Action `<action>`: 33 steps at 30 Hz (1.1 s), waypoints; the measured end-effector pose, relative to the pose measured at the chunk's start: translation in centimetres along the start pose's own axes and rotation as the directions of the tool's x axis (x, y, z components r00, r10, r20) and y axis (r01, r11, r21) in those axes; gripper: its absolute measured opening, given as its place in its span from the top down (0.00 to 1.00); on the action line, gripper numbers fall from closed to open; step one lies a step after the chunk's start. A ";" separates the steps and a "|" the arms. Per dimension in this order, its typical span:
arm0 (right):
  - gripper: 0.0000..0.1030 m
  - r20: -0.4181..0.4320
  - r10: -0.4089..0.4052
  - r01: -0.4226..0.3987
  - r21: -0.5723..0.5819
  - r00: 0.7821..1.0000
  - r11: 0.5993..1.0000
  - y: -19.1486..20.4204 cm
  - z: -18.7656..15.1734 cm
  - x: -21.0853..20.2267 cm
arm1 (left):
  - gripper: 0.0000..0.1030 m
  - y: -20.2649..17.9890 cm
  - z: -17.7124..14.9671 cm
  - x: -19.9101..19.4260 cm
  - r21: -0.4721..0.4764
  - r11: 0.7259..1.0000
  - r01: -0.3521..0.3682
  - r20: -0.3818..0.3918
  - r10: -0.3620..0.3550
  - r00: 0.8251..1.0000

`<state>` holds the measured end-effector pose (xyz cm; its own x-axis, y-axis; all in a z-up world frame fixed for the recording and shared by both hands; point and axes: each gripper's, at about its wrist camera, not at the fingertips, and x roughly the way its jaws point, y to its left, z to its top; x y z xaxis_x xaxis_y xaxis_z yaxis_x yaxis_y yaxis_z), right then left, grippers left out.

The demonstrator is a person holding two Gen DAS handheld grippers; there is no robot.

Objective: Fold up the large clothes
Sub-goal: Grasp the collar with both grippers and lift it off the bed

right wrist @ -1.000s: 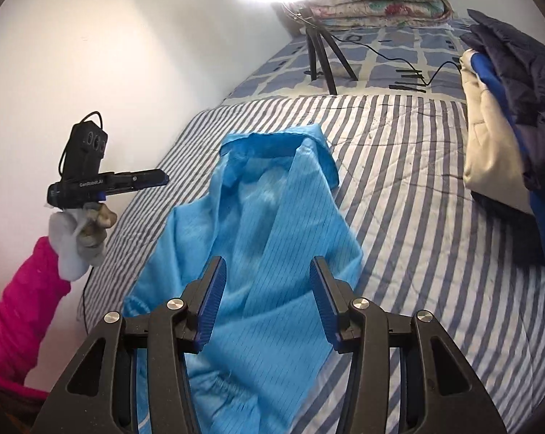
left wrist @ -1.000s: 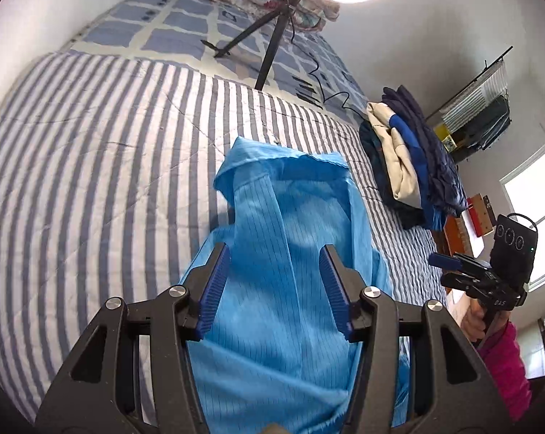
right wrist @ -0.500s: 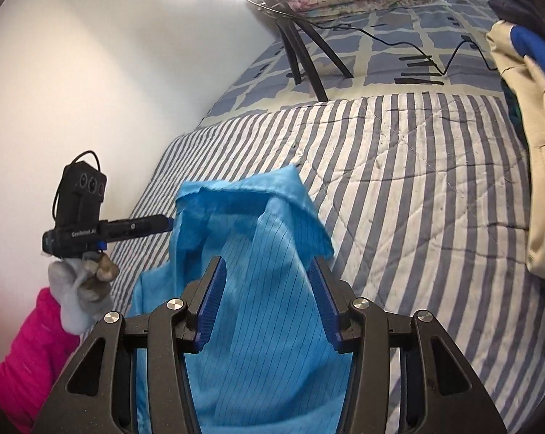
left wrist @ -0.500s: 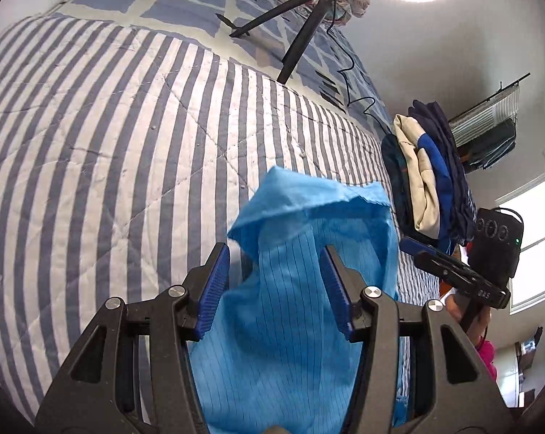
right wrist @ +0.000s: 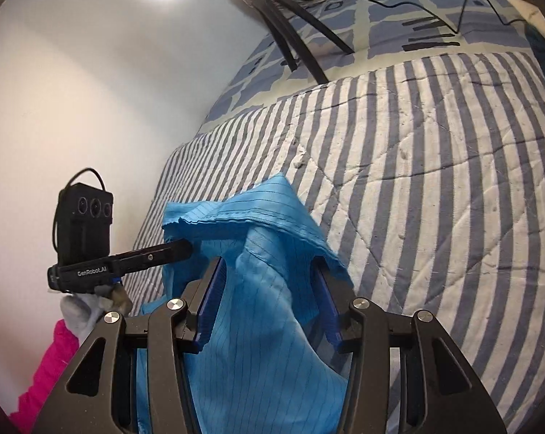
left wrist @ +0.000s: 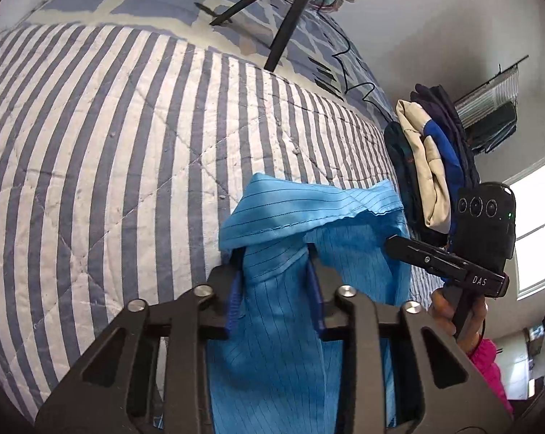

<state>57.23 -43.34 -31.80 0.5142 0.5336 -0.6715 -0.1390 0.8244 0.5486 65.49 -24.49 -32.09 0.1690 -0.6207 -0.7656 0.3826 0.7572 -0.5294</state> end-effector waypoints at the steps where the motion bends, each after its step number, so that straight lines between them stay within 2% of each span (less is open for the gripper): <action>1: 0.55 -0.002 -0.011 0.011 -0.012 1.000 1.000 0.2 0.0 0.2 | 0.81 -0.4 0.1 0.0 0.019 1.000 -0.014 0.004 0.014 1.000; 3: 0.60 -0.001 -0.033 0.033 -0.035 0.999 0.999 0.9 0.1 0.3 | 0.90 -0.9 0.3 -0.1 0.049 0.998 -0.032 0.009 0.032 0.999; 5: 0.78 -0.007 -0.048 0.048 -0.058 0.999 0.997 1.5 0.2 0.3 | 0.94 -1.6 0.3 -0.3 0.077 0.996 -0.053 0.020 0.052 0.998; 8: 0.90 0.010 -0.083 0.084 -0.097 0.996 0.992 2.5 0.4 -0.2 | 0.96 -2.9 0.2 -1.1 0.117 0.991 -0.068 0.051 0.062 0.997; 14: 0.95 0.081 -0.119 0.130 -0.150 0.990 0.980 4.5 0.7 -2.7 | 0.97 -5.5 -0.1 -2.8 0.182 0.980 -0.084 0.096 0.067 0.993; 20: 0.97 0.116 -0.179 0.200 -0.216 0.977 0.956 6.7 -0.1 -4.6 | 0.98 -7.2 -0.9 -5.3 0.221 0.971 -0.095 0.139 0.065 0.988; 22: 0.97 0.129 -0.177 0.202 -0.223 0.976 0.954 7.2 -0.5 -5.2 | 0.98 -7.4 -1.3 -6.3 0.224 0.971 -0.088 0.148 0.055 0.987; 28: 0.97 0.160 -0.184 0.220 -0.248 0.970 0.943 9.7 -2.3 -7.4 | 0.99 -9.1 -3.7 -9.9 0.256 0.964 -0.072 0.173 0.027 0.984; 33: 0.97 0.184 -0.177 0.223 -0.275 0.967 0.935 12.6 -5.1 -10.3 | 0.99 -11.4 -7.0 -13.9 0.296 0.953 -0.062 0.195 0.003 0.981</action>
<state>45.83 -37.50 -20.50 0.6774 0.3355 -0.6547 -0.2478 0.9420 0.2264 52.41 -23.09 -17.95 0.3441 -0.6458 -0.6815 0.6228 0.7002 -0.3490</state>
